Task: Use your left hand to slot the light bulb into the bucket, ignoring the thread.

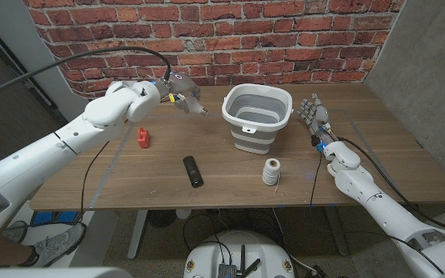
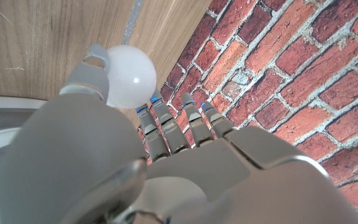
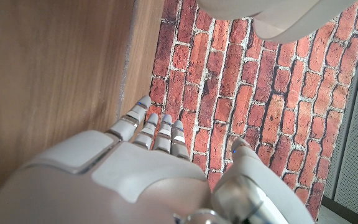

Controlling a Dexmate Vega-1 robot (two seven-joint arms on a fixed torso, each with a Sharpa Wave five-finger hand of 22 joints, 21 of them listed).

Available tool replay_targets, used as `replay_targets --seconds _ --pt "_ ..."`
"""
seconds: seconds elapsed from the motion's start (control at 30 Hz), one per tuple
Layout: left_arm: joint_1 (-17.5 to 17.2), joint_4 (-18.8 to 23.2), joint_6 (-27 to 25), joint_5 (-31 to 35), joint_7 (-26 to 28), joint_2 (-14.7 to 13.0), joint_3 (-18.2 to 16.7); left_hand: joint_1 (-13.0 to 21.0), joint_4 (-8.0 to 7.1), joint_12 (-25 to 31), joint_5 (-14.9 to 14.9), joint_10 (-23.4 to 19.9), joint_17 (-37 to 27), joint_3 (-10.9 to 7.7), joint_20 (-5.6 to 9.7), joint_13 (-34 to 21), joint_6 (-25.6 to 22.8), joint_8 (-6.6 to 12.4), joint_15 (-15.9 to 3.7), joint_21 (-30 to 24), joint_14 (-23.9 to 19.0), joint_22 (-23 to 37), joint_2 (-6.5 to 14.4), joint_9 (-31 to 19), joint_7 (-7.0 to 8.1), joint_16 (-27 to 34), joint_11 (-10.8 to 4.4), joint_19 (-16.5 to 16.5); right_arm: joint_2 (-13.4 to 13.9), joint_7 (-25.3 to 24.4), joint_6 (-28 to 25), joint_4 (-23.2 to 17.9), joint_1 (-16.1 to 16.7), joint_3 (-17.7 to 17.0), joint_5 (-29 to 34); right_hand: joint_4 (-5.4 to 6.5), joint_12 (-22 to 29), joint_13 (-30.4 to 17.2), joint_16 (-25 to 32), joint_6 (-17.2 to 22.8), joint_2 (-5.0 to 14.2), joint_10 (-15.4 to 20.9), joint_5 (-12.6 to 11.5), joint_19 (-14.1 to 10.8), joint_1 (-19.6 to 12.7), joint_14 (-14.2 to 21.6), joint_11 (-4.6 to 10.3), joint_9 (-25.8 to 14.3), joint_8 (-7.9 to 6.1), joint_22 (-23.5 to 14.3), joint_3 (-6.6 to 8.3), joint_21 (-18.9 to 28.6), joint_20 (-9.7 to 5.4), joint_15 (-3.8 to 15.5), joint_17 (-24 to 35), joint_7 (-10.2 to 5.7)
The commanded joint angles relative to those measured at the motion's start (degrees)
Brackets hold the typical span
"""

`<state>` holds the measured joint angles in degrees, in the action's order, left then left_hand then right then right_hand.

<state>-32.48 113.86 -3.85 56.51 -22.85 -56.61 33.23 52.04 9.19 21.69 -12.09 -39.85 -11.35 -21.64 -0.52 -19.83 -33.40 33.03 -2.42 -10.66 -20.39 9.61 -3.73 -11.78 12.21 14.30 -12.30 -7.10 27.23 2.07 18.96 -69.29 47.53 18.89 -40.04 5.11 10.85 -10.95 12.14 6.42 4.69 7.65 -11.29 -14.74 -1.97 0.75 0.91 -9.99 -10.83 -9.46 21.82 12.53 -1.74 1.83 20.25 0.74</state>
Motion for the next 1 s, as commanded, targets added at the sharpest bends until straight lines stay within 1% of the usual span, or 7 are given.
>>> replay_targets --seconds 0.03,0.17,0.33,0.57,0.73,0.83,1.0 --pt "2.2 3.1 3.4 0.5 -3.4 -1.0 -2.4 0.8 0.10 0.3 -0.3 -1.8 -0.5 0.46 0.34 -1.0 -1.8 1.41 -9.14 -0.3 -1.8 0.1 2.0 -0.3 -0.15 1.0 -0.55 -0.5 0.1 0.5 -0.6 0.2 -0.5 0.1 -0.3 0.15 0.4 0.0 0.3 0.3 2.12 0.3 -0.5 -0.5 0.4 -0.3 -0.19 -0.2 -0.10 -0.2 -0.10 -0.2 -0.22 0.67 0.1 -0.12" --pt "3.8 3.3 5.1 0.8 -4.3 -0.6 -2.8 0.9 0.15 0.4 -0.3 -2.2 -0.6 0.62 0.35 -1.2 -2.1 1.61 -9.26 -0.3 -2.2 0.1 2.1 -0.3 -0.18 1.2 -0.55 -0.6 -0.1 1.0 -0.7 0.9 -1.0 0.3 -0.4 0.21 0.4 0.0 0.3 0.4 2.08 0.4 -0.5 -0.5 0.4 -0.2 -0.20 -0.2 -0.13 -0.2 -0.12 -0.3 -0.29 0.64 0.1 -0.16" --pt "5.9 2.8 7.6 2.0 -3.7 0.2 -2.6 1.1 0.16 0.4 -0.3 -2.9 -0.9 1.02 0.45 -1.5 -3.1 2.07 -9.53 -0.2 -2.9 0.1 2.3 -0.3 -0.33 1.6 -0.56 -0.8 -0.7 1.3 -0.3 1.9 -1.5 0.3 -0.6 0.29 0.4 0.0 0.3 0.4 2.11 0.5 -0.5 -0.5 0.5 -0.3 -0.21 -0.2 -0.10 -0.2 -0.13 -0.4 -0.25 0.52 0.0 -0.10" --pt "9.0 1.9 10.2 2.5 -4.3 2.6 -1.8 1.1 0.16 0.4 -0.3 -3.4 -1.0 1.26 0.54 -1.7 -3.5 2.23 -9.59 -0.2 -3.1 0.1 2.3 -0.3 -0.30 1.8 -0.56 -0.8 -1.1 1.8 0.0 3.1 -2.1 0.3 -0.7 0.30 0.4 0.0 0.3 0.3 2.13 0.4 -0.5 -0.6 0.4 -0.3 -0.21 -0.2 -0.08 -0.2 -0.16 -0.6 -0.12 0.42 -0.1 -0.12" --pt "11.8 0.5 11.5 1.8 -5.6 4.9 -1.1 1.0 0.11 0.4 -0.2 -3.5 -1.0 1.41 0.35 -1.8 -3.4 2.16 -9.57 -0.2 -3.1 0.1 2.3 -0.3 -0.25 1.7 -0.55 -0.9 -1.2 2.2 0.1 3.9 -2.7 0.3 -0.7 0.31 0.4 0.0 0.3 0.3 2.15 0.4 -0.5 -0.6 0.4 -0.3 -0.10 -0.2 -0.07 -0.2 -0.20 -0.6 -0.07 0.42 -0.1 -0.13" --pt "13.4 -0.2 12.5 2.0 -6.0 5.8 -0.4 1.0 0.10 0.3 -0.2 -3.6 -1.0 1.46 0.27 -1.8 -3.4 2.11 -9.58 -0.2 -3.1 0.1 2.3 -0.3 -0.24 1.7 -0.55 -0.8 -1.1 2.3 0.1 4.1 -2.8 0.2 -0.8 0.34 0.4 0.0 0.3 0.3 2.16 0.4 -0.5 -0.6 0.5 -0.3 -0.09 -0.2 -0.06 -0.2 -0.22 -0.7 -0.06 0.42 -0.1 -0.11" --pt "15.5 -1.2 13.2 0.8 -6.4 7.1 -0.4 0.9 0.02 0.3 -0.2 -3.7 -1.1 1.56 0.10 -1.9 -3.4 2.08 -9.65 -0.2 -3.3 0.1 2.4 -0.3 -0.28 1.8 -0.55 -0.9 -1.1 2.5 -0.1 4.5 -3.1 0.2 -0.9 0.33 0.4 0.0 0.3 0.3 2.17 0.4 -0.5 -0.6 0.4 -0.3 -0.11 -0.2 -0.06 -0.2 -0.25 -0.7 -0.06 0.37 -0.1 -0.12"
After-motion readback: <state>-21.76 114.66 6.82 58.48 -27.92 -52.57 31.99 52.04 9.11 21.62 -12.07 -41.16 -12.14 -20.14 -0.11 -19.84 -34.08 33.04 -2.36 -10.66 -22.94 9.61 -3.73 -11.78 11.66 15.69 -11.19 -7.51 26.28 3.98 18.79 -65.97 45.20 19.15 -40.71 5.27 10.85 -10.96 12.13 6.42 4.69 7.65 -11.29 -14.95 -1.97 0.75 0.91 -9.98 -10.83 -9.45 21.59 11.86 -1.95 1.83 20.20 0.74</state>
